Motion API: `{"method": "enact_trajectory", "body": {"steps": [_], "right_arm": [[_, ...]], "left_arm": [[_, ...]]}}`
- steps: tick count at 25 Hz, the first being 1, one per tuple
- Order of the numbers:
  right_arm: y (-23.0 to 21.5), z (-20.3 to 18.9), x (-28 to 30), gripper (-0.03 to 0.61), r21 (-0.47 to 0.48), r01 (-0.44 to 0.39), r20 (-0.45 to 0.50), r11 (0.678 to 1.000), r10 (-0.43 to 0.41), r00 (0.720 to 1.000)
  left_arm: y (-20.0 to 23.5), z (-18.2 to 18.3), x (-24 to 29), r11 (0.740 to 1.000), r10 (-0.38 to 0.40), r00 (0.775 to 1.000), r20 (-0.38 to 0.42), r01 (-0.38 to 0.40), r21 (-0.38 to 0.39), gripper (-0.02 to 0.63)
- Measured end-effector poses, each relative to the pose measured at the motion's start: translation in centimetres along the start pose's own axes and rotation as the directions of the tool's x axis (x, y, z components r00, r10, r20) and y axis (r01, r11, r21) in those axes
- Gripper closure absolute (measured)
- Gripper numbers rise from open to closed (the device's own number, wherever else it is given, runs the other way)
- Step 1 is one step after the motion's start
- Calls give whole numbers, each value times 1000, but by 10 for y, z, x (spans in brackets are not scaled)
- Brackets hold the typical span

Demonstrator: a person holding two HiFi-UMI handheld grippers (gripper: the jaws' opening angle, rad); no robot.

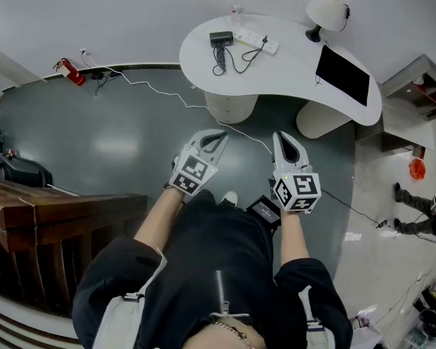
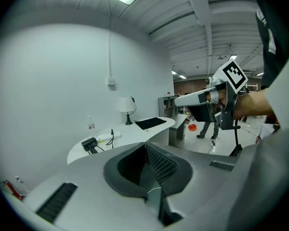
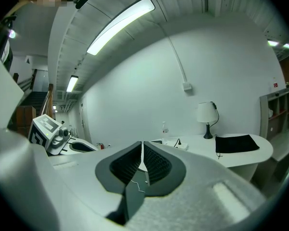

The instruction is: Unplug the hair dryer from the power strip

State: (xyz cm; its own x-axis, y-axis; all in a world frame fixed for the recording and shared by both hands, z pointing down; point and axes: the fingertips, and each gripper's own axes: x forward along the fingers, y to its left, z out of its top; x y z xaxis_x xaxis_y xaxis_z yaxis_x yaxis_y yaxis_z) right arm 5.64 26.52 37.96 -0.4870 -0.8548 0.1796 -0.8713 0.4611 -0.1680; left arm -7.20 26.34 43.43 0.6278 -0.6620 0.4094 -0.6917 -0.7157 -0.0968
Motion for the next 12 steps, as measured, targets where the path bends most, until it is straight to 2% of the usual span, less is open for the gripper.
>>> {"method": "enact_trajectory", "body": {"steps": [12], "right_arm": [[-40,4,14,568,14,53,-7,998,-53,999]], "left_arm": [[12,16,48,999,-43,999,9,43,3,600]]}}
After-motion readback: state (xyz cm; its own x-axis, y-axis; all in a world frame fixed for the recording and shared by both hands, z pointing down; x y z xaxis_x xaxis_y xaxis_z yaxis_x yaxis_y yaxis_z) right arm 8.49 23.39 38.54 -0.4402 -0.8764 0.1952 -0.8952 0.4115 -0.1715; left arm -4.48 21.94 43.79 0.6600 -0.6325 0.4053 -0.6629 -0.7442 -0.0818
